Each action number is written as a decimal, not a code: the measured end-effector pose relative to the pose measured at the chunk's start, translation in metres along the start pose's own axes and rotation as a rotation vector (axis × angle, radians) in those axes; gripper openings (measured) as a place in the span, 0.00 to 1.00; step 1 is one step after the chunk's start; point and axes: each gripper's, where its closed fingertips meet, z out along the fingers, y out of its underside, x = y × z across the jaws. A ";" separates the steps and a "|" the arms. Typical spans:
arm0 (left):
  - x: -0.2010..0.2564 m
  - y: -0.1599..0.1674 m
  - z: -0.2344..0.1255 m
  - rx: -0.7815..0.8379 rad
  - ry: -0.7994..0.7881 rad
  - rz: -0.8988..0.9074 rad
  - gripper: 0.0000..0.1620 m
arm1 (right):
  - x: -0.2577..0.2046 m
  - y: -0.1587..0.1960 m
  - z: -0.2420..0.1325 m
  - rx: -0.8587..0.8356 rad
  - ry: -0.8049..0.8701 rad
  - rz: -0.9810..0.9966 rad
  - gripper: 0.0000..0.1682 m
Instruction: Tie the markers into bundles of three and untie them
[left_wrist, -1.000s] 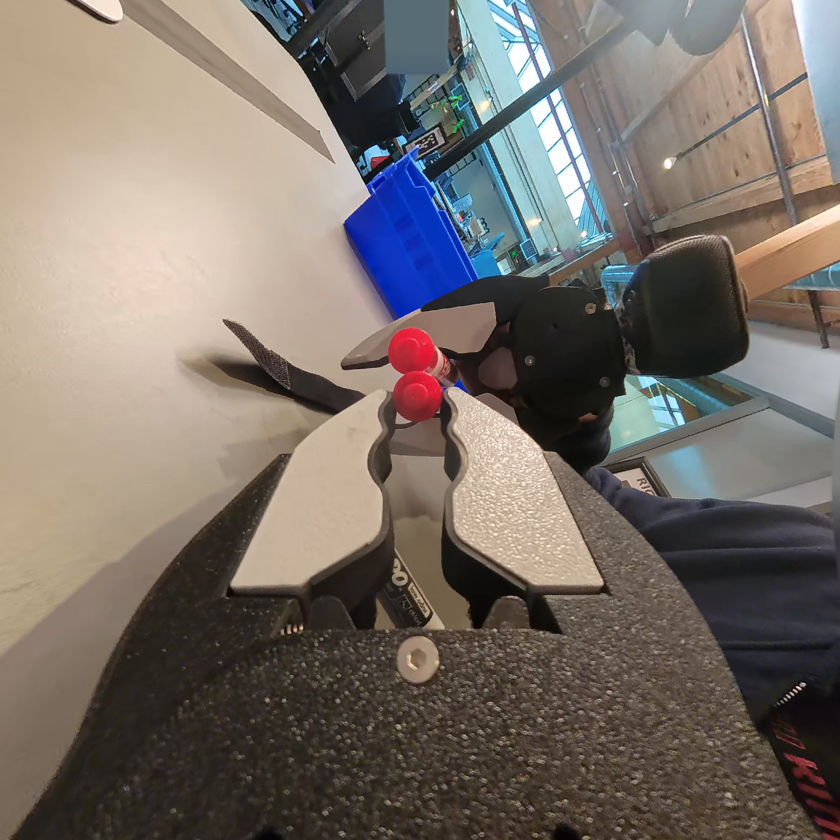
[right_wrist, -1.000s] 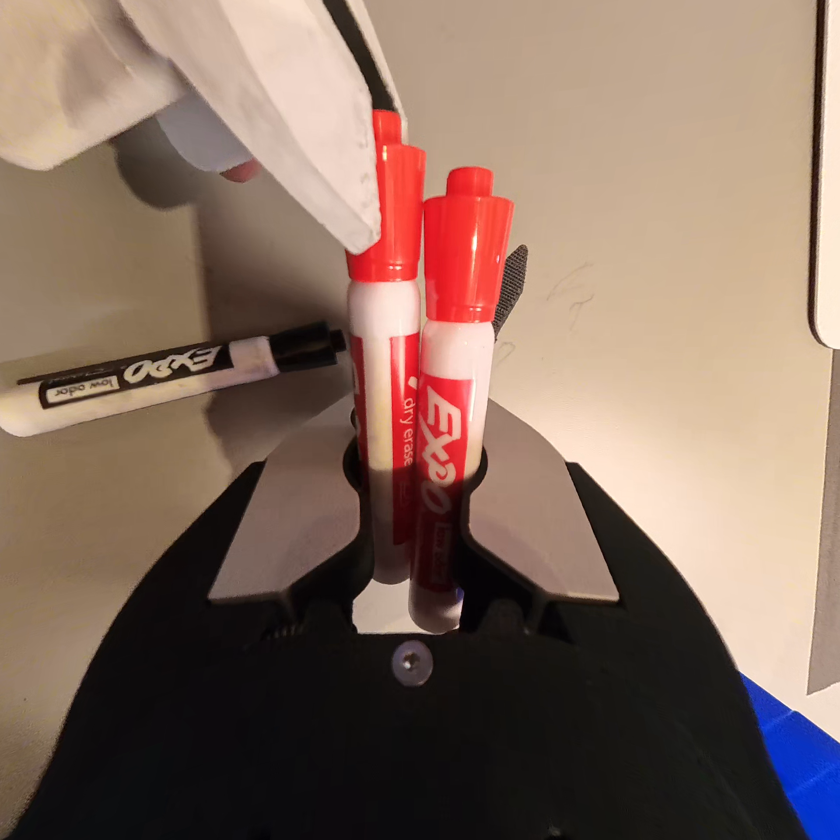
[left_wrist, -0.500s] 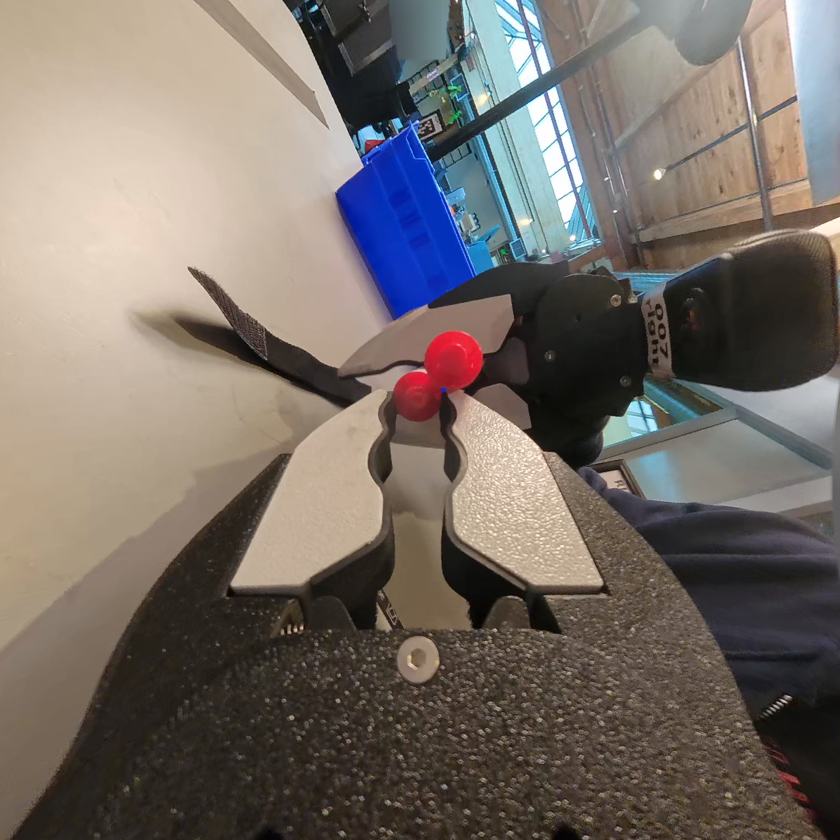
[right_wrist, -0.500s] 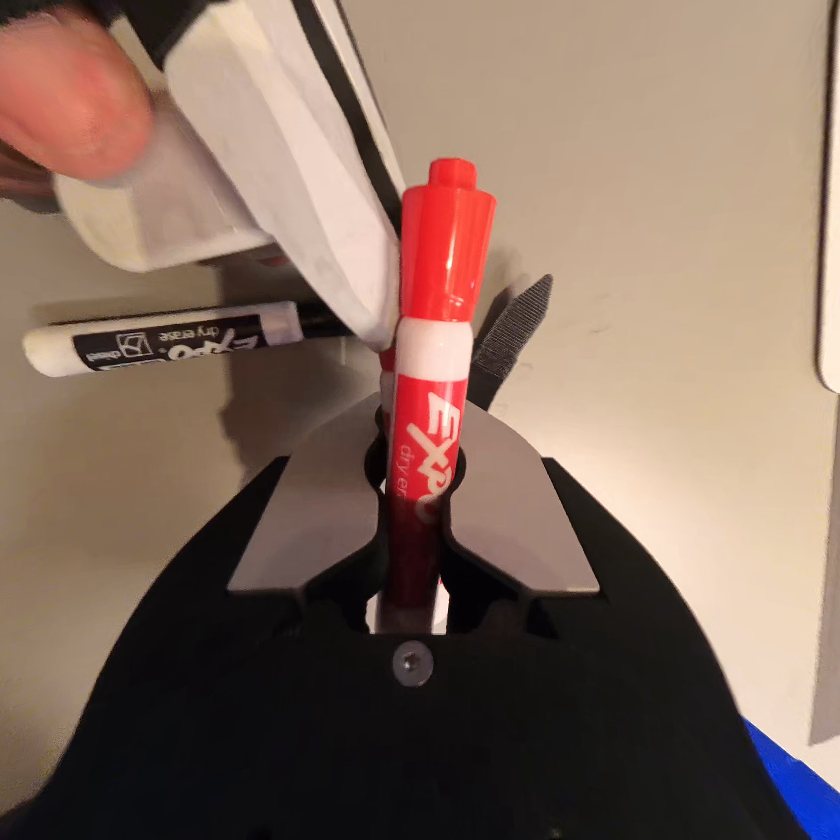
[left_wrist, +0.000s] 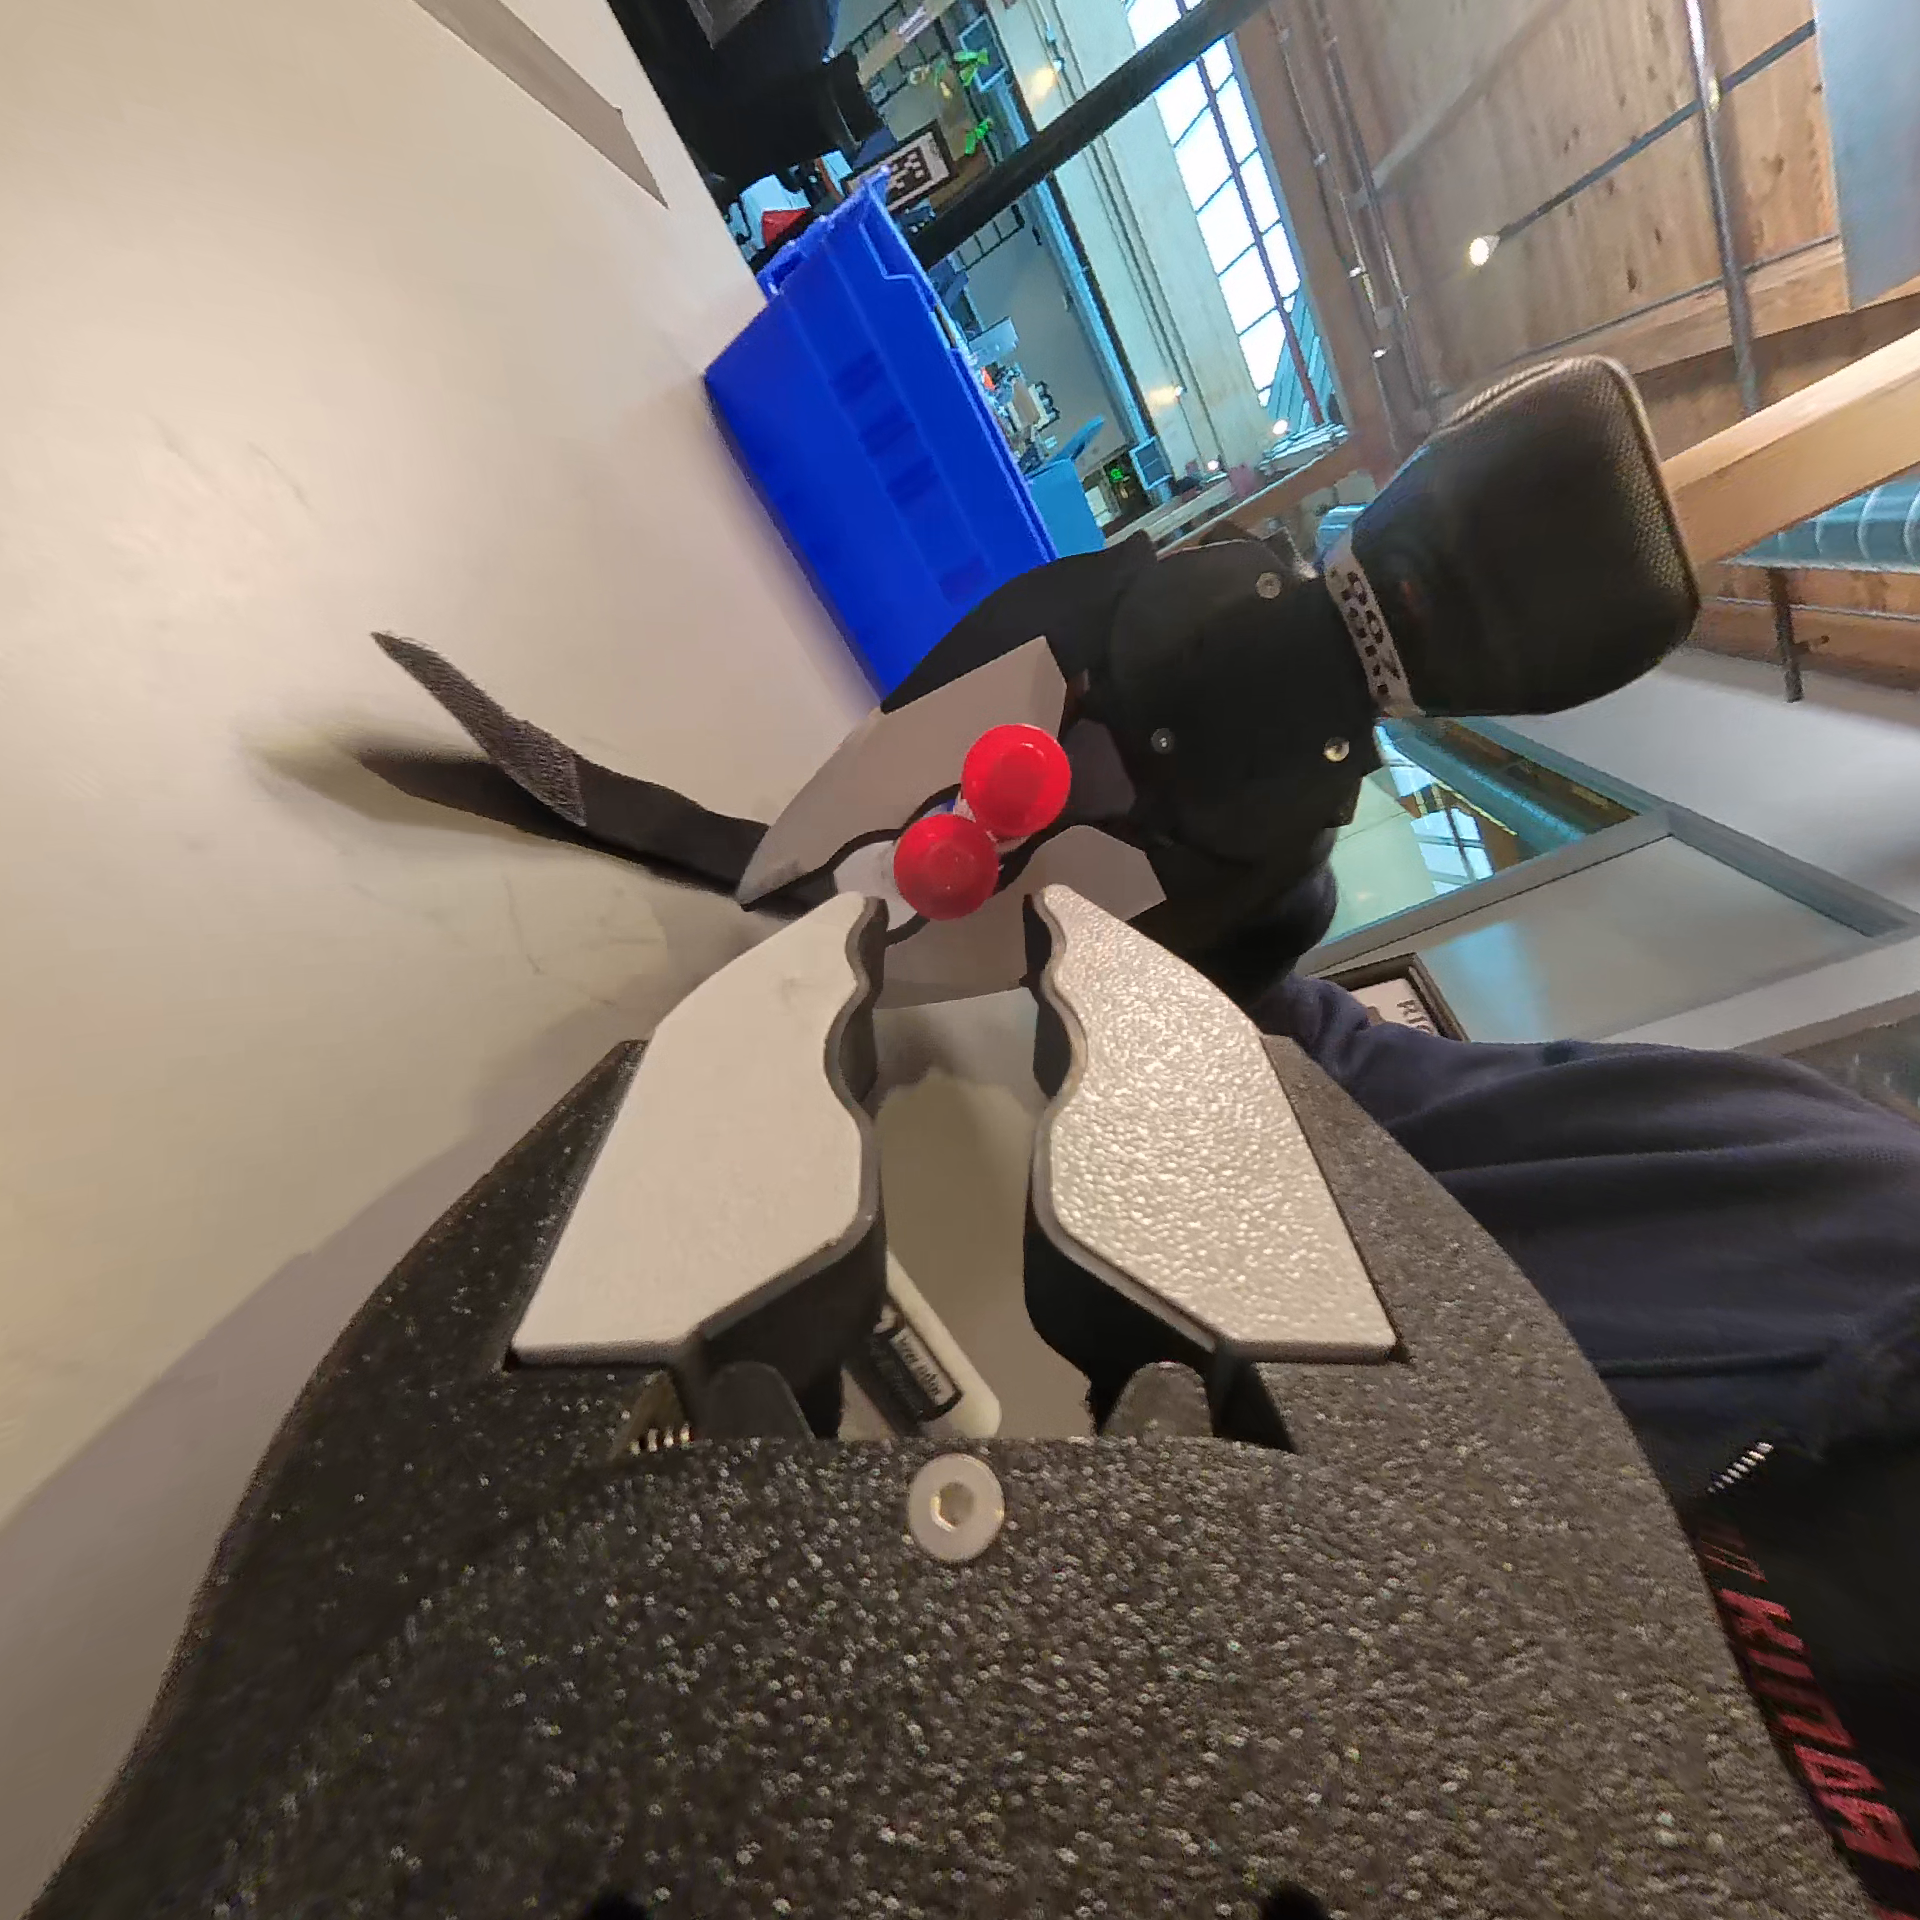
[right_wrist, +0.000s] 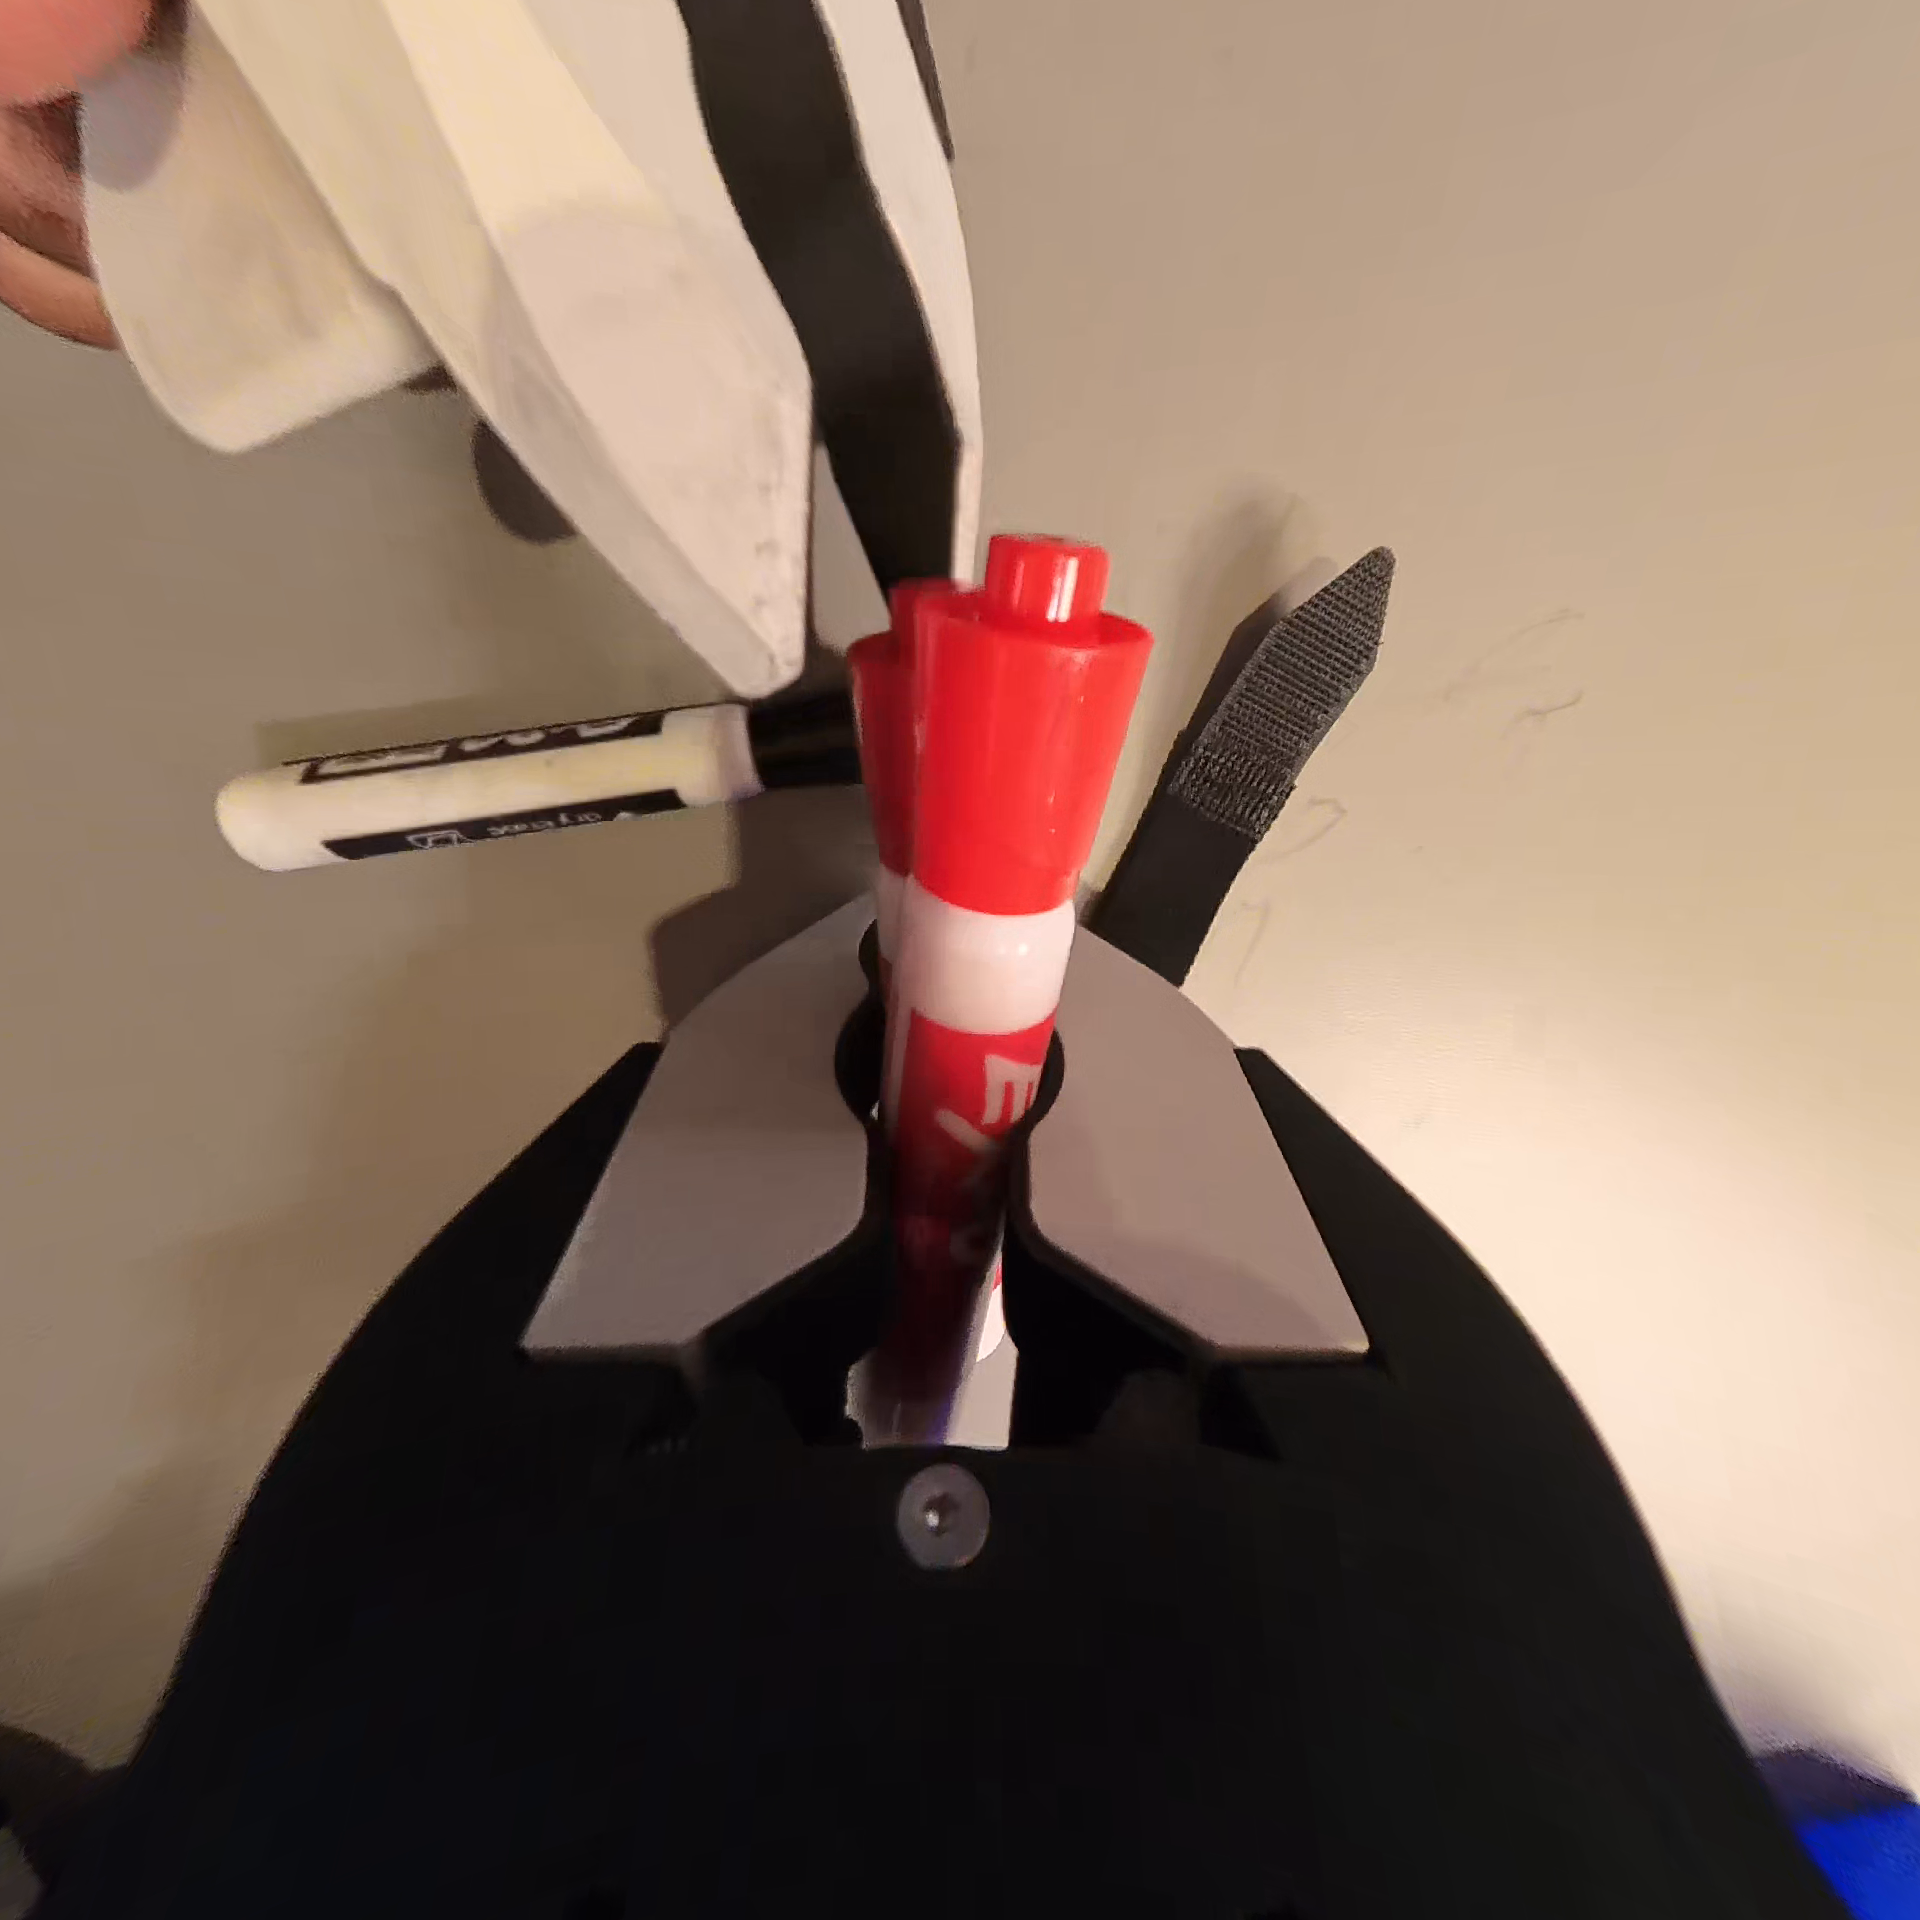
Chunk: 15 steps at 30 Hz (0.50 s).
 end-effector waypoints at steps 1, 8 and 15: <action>-0.003 0.000 0.000 -0.002 -0.020 0.013 0.17 | 0.000 0.002 0.001 -0.007 -0.007 0.005 0.11; -0.006 -0.004 0.000 -0.017 -0.120 0.208 0.29 | -0.012 0.001 -0.002 -0.014 -0.040 -0.016 0.12; 0.019 0.001 0.011 0.035 0.015 0.270 0.33 | -0.023 -0.015 -0.015 0.084 -0.107 0.004 0.12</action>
